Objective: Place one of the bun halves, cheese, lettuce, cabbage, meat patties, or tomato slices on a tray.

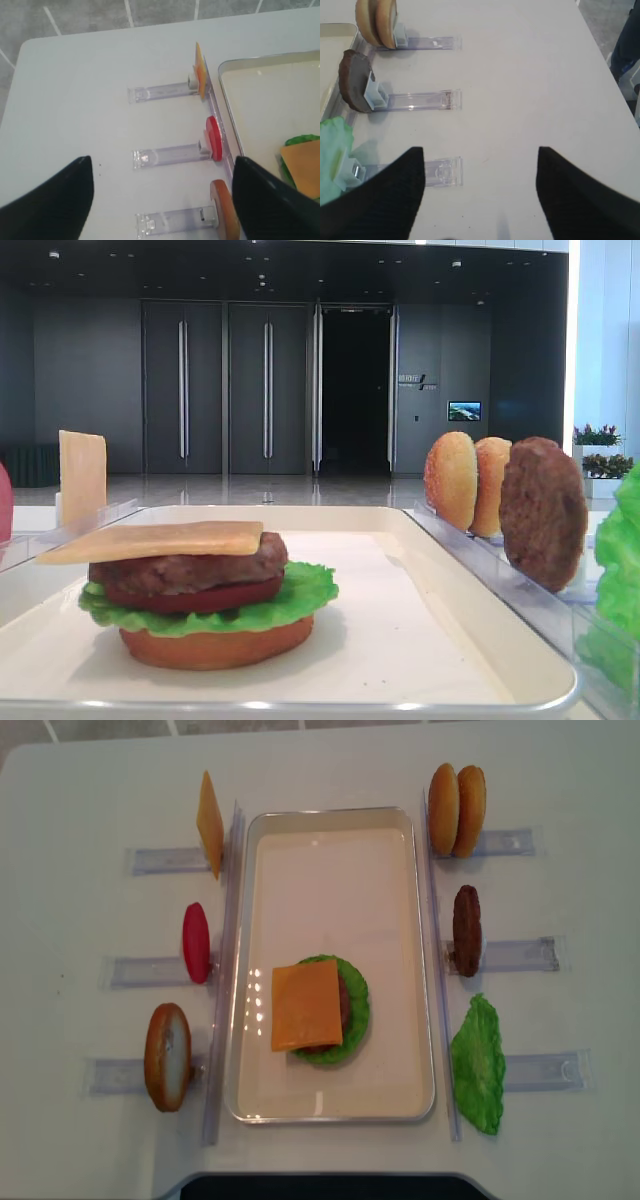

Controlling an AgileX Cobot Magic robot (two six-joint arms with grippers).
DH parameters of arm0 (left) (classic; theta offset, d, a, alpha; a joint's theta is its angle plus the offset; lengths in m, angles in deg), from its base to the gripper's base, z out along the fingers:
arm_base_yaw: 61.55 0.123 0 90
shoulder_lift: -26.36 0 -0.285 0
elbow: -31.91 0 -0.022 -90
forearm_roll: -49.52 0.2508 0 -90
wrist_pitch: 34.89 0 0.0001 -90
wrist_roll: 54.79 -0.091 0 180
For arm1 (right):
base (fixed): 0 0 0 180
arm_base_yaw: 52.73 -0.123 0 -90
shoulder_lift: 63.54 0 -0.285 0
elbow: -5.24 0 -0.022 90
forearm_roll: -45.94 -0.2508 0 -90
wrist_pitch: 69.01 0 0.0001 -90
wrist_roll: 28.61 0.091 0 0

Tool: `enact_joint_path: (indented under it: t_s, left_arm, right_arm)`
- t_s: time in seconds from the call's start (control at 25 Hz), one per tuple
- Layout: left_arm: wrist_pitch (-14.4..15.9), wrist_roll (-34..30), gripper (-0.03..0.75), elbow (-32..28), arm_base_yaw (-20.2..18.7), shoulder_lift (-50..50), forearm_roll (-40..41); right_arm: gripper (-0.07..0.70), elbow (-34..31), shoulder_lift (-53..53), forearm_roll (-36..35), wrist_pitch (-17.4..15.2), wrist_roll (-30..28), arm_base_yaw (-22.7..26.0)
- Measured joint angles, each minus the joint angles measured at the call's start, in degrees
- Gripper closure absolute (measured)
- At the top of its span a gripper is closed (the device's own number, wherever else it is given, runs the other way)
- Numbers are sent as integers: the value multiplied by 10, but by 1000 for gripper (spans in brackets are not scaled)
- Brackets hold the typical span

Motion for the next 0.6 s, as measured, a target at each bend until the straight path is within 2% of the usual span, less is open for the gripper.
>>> enact_joint_path:
  t_s: [0.12, 0.32, 0.6]
  left_arm:
    - [-5, 0, 52, -55, 0, 59, 0]
    - [-30, -1, 52, -135, 0, 137, -14]
    - [-43, -1, 52, -182, -2, 219, -30]
  right_arm:
    - [150, 0, 0, 0, 0, 0, 0]
    - [150, 0, 0, 0, 0, 0, 0]
    - [150, 0, 0, 0, 0, 0, 0]
